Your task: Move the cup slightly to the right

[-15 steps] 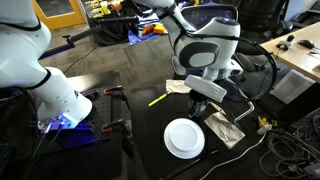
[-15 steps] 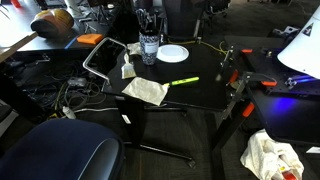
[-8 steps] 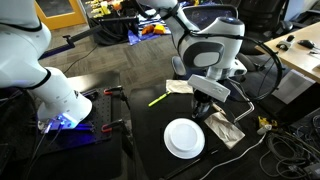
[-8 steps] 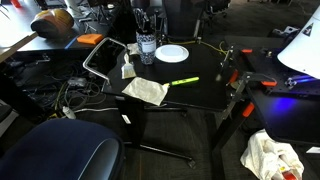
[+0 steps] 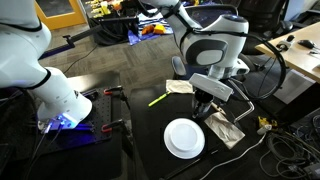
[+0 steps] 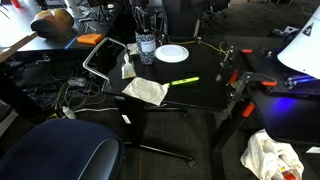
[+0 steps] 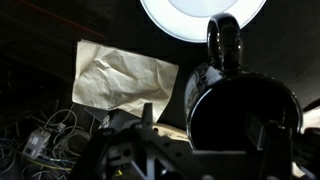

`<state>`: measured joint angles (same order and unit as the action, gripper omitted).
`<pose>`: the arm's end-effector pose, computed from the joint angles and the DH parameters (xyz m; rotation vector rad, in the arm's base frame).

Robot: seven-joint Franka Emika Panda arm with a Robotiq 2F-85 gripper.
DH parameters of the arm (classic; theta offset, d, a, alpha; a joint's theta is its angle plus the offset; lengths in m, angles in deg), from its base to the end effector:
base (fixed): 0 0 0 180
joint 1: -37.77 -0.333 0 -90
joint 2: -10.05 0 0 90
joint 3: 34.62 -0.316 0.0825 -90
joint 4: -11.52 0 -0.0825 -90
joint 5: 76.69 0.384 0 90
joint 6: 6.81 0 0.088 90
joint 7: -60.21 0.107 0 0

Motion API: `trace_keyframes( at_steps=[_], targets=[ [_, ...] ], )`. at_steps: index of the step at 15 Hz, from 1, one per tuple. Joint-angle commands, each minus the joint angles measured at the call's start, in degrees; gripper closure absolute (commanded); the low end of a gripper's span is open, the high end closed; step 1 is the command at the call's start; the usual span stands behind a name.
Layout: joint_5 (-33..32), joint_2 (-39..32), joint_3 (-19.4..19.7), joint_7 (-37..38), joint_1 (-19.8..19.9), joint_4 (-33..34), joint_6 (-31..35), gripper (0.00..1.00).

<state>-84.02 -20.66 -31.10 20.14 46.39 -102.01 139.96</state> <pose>0.6031 -0.1267 0.1966 2.8930 0.8986 -0.0096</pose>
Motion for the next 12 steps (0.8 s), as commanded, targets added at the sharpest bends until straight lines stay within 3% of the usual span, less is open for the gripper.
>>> trace_keyframes(
  at_steps=[1, 7, 12],
  targets=[
    [-0.72, 3.50, -1.07, 0.71, 1.13, -0.87, -6.46, 0.00],
    [1.04, 10.15, -2.20, -1.90, 2.43, -4.55, -9.71, 0.00],
    [3.83, 18.09, -3.25, -6.19, 2.75, -11.77, -8.96, 0.00]
  ],
)
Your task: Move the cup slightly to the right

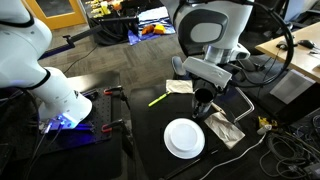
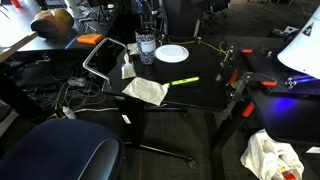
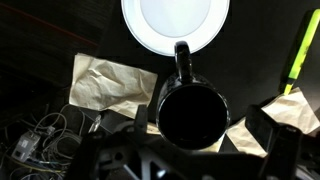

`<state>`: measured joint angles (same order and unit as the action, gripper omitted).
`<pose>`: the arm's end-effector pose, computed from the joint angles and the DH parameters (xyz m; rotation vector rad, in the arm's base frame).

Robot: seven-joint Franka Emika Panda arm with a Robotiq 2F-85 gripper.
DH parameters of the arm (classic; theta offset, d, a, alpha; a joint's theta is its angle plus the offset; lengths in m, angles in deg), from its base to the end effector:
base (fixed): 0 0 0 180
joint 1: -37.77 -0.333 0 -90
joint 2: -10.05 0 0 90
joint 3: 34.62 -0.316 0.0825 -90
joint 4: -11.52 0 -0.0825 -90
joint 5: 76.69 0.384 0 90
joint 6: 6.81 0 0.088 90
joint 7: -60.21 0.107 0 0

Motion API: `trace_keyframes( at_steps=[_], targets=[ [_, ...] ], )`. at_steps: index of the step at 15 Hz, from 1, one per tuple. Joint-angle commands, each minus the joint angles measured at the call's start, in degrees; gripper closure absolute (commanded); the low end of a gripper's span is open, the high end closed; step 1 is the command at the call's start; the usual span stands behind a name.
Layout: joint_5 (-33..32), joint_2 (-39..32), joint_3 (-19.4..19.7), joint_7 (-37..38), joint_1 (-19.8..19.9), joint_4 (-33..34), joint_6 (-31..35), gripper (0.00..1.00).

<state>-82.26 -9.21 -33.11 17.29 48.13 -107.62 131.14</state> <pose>0.5733 -0.1209 0.2641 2.9345 0.9333 -0.0630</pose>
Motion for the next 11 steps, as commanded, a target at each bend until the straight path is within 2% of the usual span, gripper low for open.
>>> trace_keyframes(
  at_steps=[1, 6, 7, 11],
  targets=[
    [2.73, 8.36, -1.26, -4.50, 0.90, -7.92, 0.20, 0.00],
    [5.87, 15.72, -0.52, -9.51, -0.33, -15.34, 1.27, 0.00],
    [4.46, 11.22, 0.19, -7.33, -0.99, -10.81, -0.05, 0.00],
    [4.57, 11.56, 0.40, -7.55, -1.24, -11.39, -0.06, 0.00]
  ],
)
